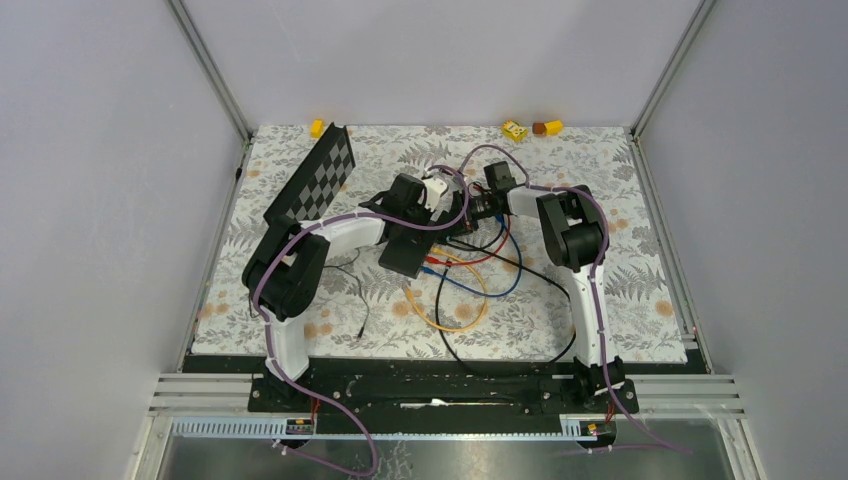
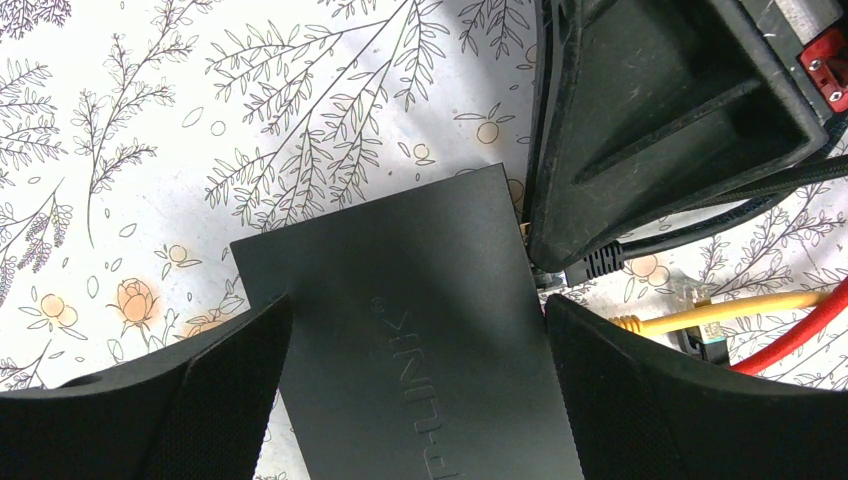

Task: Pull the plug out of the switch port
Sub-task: Pull the connector from the switch port.

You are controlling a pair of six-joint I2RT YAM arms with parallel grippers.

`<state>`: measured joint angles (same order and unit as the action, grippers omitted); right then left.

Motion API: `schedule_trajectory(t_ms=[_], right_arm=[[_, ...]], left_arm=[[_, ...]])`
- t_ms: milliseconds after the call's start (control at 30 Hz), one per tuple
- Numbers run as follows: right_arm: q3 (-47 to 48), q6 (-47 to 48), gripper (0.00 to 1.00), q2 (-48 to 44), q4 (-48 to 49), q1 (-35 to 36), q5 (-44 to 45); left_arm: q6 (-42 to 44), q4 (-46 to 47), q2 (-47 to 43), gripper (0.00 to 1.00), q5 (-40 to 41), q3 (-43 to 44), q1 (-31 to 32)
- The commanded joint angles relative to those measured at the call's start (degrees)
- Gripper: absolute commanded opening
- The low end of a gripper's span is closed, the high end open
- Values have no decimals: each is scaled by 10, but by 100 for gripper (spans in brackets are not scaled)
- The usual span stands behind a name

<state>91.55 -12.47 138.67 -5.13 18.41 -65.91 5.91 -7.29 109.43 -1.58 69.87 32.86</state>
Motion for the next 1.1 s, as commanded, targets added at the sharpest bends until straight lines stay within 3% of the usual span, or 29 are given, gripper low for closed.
schedule_trajectory(t_ms=[0, 267, 400, 600, 867, 967, 1067], right_arm=[[-26, -7, 0, 1, -1, -9, 60], [63, 103, 0, 34, -144, -18, 58], [50, 80, 0, 27, -128, -20, 51], [-23, -15, 0, 7, -1, -20, 42], [-62, -55, 0, 6, 68, -20, 59], [-49, -53, 0, 13, 63, -20, 50], [6, 14, 0, 30, -38, -22, 46]], left_arm=[[-4, -14, -16, 96, 26, -14, -25], [-7, -14, -17, 96, 21, -15, -28], [-7, -14, -15, 96, 20, -14, -29], [-8, -13, -13, 96, 21, -14, -29], [-9, -13, -14, 96, 19, -15, -32], [-7, -12, -13, 96, 18, -15, -32], [-5, -12, -14, 96, 18, -15, -33]])
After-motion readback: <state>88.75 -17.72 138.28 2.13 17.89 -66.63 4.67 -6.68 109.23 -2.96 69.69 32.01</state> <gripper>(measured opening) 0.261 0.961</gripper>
